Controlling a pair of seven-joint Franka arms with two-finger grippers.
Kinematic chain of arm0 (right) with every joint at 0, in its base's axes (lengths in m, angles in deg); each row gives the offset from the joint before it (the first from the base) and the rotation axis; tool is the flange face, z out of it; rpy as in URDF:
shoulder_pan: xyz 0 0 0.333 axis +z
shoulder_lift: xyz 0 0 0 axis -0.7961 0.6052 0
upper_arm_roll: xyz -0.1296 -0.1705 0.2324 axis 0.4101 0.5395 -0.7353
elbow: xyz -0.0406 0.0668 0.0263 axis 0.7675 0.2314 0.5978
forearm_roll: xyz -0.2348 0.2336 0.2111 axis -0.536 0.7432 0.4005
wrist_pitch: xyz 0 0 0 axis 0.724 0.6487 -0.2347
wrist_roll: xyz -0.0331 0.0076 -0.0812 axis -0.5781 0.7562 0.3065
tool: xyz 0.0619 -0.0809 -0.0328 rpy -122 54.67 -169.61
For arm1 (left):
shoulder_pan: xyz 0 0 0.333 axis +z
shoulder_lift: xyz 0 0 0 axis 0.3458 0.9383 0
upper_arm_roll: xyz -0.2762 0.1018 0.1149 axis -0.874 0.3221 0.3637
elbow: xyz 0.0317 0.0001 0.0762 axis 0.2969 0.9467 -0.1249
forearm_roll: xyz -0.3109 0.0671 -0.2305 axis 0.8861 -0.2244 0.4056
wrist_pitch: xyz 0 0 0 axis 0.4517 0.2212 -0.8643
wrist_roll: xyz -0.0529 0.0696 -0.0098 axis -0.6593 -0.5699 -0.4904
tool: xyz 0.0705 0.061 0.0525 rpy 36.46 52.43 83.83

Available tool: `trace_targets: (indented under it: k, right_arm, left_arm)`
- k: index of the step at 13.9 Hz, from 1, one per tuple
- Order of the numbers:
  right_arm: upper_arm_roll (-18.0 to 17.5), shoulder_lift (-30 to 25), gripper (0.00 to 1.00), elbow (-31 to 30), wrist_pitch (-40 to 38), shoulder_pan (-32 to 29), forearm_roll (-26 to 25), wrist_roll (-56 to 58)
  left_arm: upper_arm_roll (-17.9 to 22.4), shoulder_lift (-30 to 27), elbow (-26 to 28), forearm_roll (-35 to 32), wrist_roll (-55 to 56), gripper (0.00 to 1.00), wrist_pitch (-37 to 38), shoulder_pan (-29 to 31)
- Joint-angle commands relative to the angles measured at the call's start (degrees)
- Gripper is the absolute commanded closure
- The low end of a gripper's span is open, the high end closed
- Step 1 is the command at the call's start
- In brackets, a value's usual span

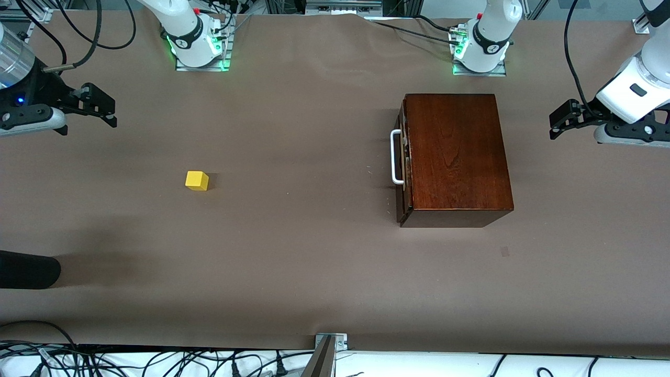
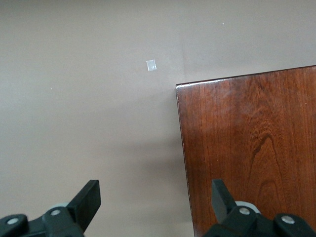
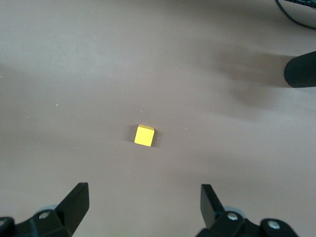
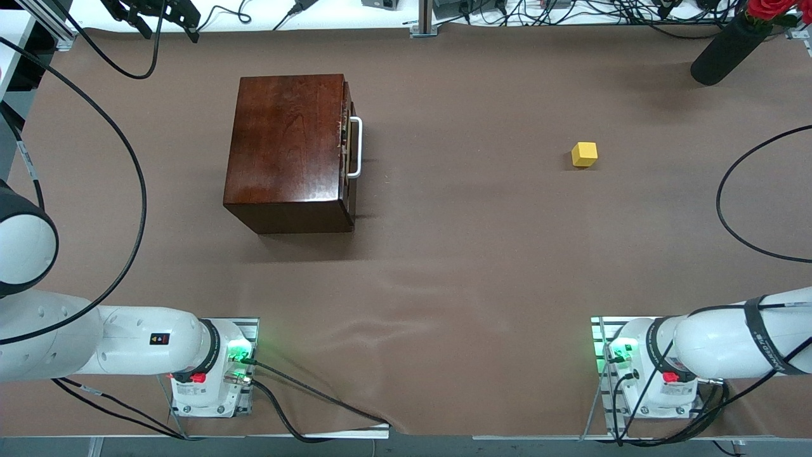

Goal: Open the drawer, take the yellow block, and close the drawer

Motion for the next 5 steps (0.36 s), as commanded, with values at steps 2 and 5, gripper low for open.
trace_targets:
  k: [2,5]
  right_arm:
    - [-0.48,0.18,0.00,0.84,-1.56,-0.49,0.02,0.60]
    - [-0.57,0.18,0.00,0.84,-2.70,-0.49,0.11,0.33]
  left_arm:
    - [-0.05,0.32,-1.22,1.22,-0.02,0.00,1.55,-0.06]
    - [-0.05,0.32,-1.22,1.30,-0.02,0.00,1.63,-0.06]
